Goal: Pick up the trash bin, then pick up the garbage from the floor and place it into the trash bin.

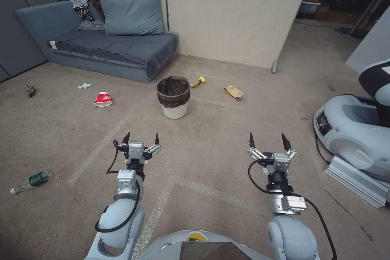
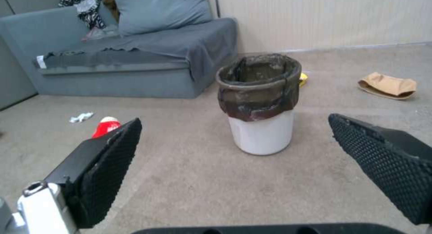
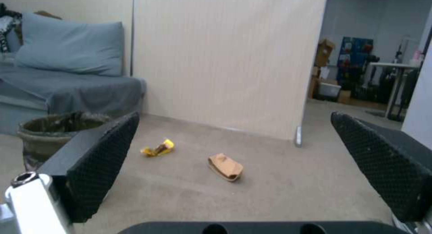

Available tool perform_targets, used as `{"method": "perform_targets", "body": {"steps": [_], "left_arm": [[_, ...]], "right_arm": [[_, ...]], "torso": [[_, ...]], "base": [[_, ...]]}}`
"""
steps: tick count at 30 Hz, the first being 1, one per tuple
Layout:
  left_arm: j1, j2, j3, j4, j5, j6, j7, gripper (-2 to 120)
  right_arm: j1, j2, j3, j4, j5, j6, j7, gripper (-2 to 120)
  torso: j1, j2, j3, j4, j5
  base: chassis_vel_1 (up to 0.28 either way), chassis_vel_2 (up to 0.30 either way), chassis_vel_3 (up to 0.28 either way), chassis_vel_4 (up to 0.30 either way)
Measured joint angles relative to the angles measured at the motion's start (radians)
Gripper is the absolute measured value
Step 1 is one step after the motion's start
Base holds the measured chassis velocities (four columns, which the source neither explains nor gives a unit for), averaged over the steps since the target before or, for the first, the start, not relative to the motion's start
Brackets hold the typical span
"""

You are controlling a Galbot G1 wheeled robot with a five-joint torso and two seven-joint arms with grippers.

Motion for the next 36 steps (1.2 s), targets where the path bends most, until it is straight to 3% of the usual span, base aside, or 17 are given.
{"method": "perform_targets", "body": {"steps": [36], "left_arm": [[-0.002, -0.003, 0.002, 0.007, 0.0, -0.002, -0.004, 100]], "right_arm": [[0.003, 0.0, -0.003, -0.011, 0.0, 0.008, -0.001, 100]], "torso": [[0.0, 0.0, 0.0, 0.0002, 0.0]], "base": [[-0.202, 0.206, 0.203, -0.207]]}}
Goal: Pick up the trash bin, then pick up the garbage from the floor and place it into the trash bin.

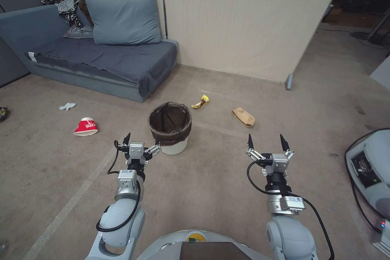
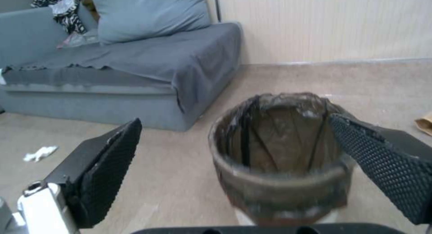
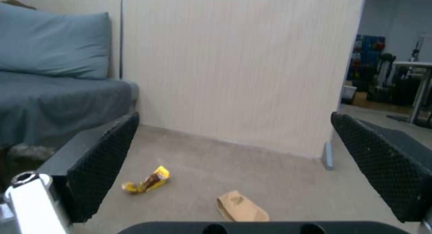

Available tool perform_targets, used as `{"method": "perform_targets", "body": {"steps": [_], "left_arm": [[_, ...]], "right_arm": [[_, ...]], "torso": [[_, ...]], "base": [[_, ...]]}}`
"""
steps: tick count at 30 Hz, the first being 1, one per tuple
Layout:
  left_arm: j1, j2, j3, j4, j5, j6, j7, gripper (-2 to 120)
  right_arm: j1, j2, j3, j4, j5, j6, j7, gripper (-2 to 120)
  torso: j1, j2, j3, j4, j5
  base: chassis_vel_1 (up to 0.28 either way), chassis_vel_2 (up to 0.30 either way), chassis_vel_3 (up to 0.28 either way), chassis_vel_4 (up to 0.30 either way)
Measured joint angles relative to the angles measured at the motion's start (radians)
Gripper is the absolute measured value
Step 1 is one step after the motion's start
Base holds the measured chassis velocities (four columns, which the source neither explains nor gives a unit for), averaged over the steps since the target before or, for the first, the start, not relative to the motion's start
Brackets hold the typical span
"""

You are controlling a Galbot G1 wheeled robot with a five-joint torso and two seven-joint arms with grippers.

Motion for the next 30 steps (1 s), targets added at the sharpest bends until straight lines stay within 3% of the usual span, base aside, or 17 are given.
{"method": "perform_targets", "body": {"steps": [19, 30], "left_arm": [[0.0, -0.001, 0.001, 0.0, 0.0, 0.0, 0.0, 100], [-0.001, -0.002, 0.001, 0.0, -0.002, 0.001, -0.003, 100]], "right_arm": [[0.001, 0.0, 0.0, -0.002, 0.0, 0.001, 0.0, 100], [0.009, 0.0, 0.004, -0.011, -0.01, 0.036, -0.014, 100]], "torso": [[0.0, 0.0, 0.0, -0.0003, -0.0002], [0.0, 0.0, 0.0, -0.0003, 0.0]], "base": [[-0.212, 0.201, 0.208, -0.217], [-0.031, 0.044, 0.014, -0.02]]}}
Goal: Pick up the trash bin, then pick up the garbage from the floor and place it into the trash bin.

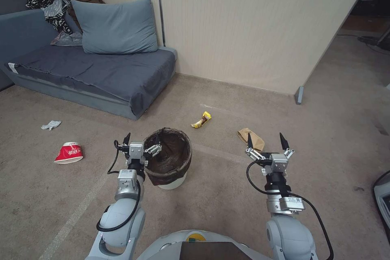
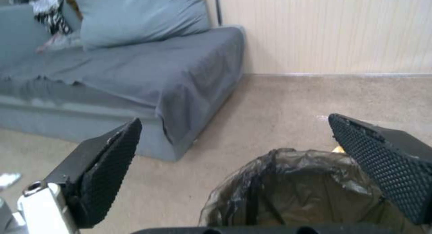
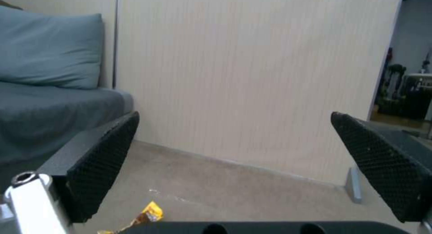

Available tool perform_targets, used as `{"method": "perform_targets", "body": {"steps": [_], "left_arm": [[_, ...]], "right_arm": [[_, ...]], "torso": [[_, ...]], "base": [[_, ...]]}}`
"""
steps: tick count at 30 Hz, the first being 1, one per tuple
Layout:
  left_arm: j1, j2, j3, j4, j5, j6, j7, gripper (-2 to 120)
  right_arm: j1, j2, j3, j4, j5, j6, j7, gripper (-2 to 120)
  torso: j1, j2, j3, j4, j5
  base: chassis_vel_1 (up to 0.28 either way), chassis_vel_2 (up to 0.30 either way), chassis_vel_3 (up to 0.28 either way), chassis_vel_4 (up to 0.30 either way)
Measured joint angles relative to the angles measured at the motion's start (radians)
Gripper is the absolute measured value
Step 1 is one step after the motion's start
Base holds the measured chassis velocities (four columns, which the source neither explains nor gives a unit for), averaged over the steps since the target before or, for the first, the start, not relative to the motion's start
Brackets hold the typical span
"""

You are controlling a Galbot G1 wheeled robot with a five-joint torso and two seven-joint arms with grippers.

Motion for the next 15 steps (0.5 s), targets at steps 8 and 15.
{"method": "perform_targets", "body": {"steps": [8, 15], "left_arm": [[-0.081, 0.027, -0.01, 0.019, -0.265, 0.188, -0.141, 100], [-0.127, 0.035, -0.01, 0.067, -0.549, 0.354, -0.279, 100]], "right_arm": [[-0.001, 0.0, -0.001, 0.0, -0.016, 0.001, -0.001, 100], [-0.004, 0.0, 0.0, 0.001, -0.019, 0.001, -0.013, 100]], "torso": [[0.0, 0.0, 0.0, 0.0001, 0.0001], [0.0, 0.0, 0.0, 0.0002, 0.0001]], "base": [[0.0, 0.0, 0.0, 0.0], [0.0, 0.0, 0.0, 0.0]]}}
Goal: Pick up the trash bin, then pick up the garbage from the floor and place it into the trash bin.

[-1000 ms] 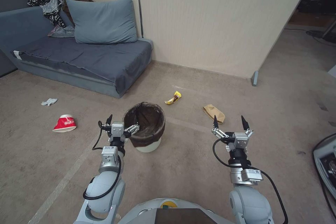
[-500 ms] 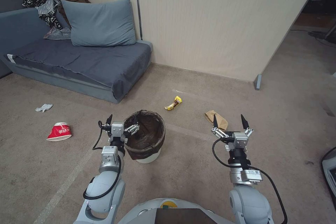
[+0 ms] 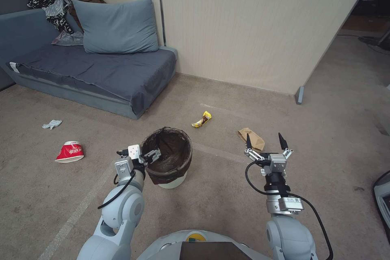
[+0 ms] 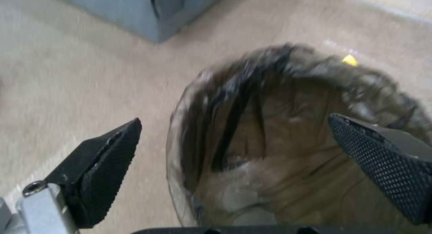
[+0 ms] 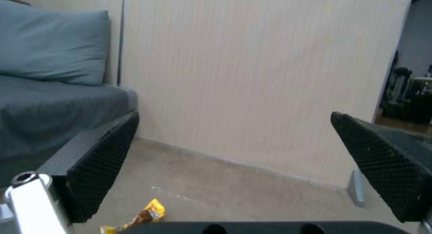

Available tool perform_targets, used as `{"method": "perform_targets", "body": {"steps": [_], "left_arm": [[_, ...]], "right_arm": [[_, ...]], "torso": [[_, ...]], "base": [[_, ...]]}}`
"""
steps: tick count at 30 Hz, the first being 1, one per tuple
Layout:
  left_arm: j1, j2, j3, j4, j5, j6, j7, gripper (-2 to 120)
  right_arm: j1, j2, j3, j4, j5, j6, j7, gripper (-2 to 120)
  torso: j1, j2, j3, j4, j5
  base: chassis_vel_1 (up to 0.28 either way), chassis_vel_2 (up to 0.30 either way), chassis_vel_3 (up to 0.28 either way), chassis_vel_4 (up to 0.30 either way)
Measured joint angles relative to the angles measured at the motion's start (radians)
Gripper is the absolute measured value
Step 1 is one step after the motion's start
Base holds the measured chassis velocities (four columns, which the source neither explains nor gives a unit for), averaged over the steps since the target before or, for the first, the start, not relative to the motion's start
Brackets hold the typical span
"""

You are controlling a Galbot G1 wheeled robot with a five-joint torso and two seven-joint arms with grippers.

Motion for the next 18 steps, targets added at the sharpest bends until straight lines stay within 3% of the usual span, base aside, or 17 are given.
{"method": "perform_targets", "body": {"steps": [6, 18], "left_arm": [[-0.033, -0.011, 0.0, 0.051, -0.084, 0.02, -0.038, 100], [-0.049, -0.015, -0.008, 0.116, -0.086, 0.016, -0.059, 100]], "right_arm": [[-0.006, 0.0, 0.0, -0.001, -0.001, 0.004, -0.023, 100], [-0.007, 0.0, 0.003, -0.013, -0.008, 0.013, -0.025, 100]], "torso": [[0.0, 0.0, 0.0, 0.0, 0.0], [0.0, 0.0, 0.0, 0.0, 0.0]], "base": [[0.0, 0.0, 0.0, 0.0], [0.0, 0.0, 0.0, 0.0]]}}
